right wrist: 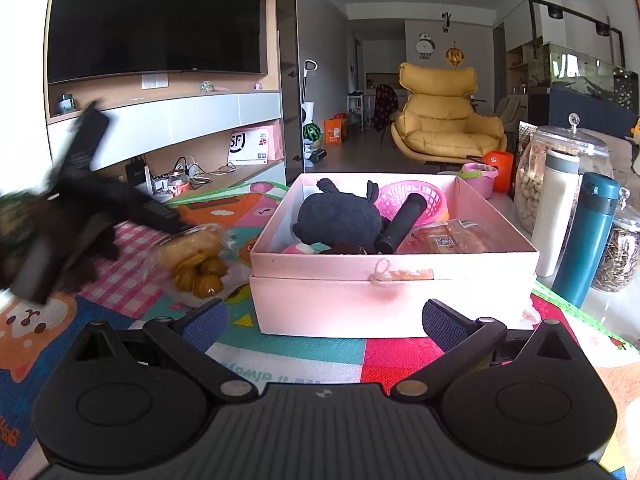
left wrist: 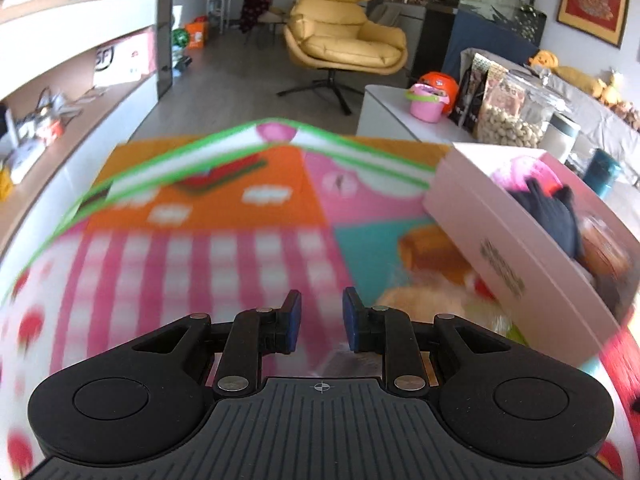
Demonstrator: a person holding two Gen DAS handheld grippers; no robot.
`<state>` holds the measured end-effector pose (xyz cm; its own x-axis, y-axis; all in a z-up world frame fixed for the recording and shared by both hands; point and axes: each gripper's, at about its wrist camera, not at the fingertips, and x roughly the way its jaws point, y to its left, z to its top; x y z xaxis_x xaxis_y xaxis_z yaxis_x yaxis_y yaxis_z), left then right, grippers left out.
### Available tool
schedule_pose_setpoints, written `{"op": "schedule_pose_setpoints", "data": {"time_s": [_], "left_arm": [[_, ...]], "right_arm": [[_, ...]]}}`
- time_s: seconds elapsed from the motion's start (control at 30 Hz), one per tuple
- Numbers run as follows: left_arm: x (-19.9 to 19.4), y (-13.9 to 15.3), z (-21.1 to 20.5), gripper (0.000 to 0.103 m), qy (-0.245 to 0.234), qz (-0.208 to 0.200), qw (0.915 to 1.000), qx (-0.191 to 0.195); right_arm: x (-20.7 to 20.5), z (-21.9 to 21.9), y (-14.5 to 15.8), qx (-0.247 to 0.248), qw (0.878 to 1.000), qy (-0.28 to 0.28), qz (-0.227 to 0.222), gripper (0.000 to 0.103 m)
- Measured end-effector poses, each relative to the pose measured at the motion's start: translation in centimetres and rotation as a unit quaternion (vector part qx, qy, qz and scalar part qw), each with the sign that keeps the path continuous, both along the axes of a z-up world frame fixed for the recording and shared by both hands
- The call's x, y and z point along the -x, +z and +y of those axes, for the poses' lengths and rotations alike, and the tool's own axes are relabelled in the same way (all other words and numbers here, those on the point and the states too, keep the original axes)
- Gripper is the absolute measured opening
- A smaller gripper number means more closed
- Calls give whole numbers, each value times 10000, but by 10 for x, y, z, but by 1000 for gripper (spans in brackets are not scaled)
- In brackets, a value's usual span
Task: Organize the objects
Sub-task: 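Grasp the wrapped round bun on the mat with the left tool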
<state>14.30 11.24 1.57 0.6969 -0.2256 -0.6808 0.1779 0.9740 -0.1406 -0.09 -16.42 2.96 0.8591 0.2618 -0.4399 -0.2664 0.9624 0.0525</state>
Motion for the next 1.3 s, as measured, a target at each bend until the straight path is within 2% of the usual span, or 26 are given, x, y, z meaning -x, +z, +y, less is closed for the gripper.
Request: {"op": "schedule_pose_setpoints", "data": {"time_s": [0.2, 0.3, 0.4, 0.5, 0.6, 0.7, 0.8, 0.83, 0.97, 1.07, 1.13, 1.23, 1.27, 1.3], "left_arm": [[45, -2, -3, 25, -200, -138, 9995, 203], [58, 4, 0, 24, -48, -187, 9988, 451], [75, 17, 4, 25, 152, -474, 9965, 679], [83, 19, 11, 25, 184, -364, 9948, 933], [90, 11, 6, 25, 231, -142, 9984, 503], [101, 2, -2, 25, 53, 80, 9998, 183], [114, 0, -16, 28, -95, -40, 9997, -200], [116, 0, -22, 31, -167, -48, 9994, -297], [119, -2, -37, 64, -451, -35, 9981, -414], [117, -2, -42, 77, -543, 34, 9979, -365], [116, -2, -43, 78, -548, 84, 9980, -315], [117, 6, -39, 73, -690, 277, 9972, 97], [121, 11, -37, 72, -768, 204, 9967, 182], [124, 17, -39, 72, -840, 43, 9964, 89]], "right_arm": [[-6, 2, -1, 35, 9998, 59, 203, 103], [-8, 11, -3, 254, 9991, 172, 308, 103], [-10, 16, -5, 408, 9984, 193, 347, 103], [-14, 14, -6, 329, 9983, 160, 464, 103], [-16, 9, -6, 191, 9985, 89, 505, 103], [-14, 7, -6, 157, 9987, 84, 470, 103], [-13, 7, -5, 167, 9988, 106, 458, 103], [-13, 7, -5, 163, 9988, 105, 459, 103], [-13, 5, -5, 128, 9988, 98, 454, 103], [-13, 5, -5, 117, 9989, 92, 444, 103], [-13, 5, -5, 110, 9990, 88, 433, 103], [-12, 4, -4, 95, 9991, 85, 415, 103], [-12, 4, -4, 88, 9991, 80, 405, 103], [-12, 4, -4, 80, 9992, 81, 394, 103]]}}
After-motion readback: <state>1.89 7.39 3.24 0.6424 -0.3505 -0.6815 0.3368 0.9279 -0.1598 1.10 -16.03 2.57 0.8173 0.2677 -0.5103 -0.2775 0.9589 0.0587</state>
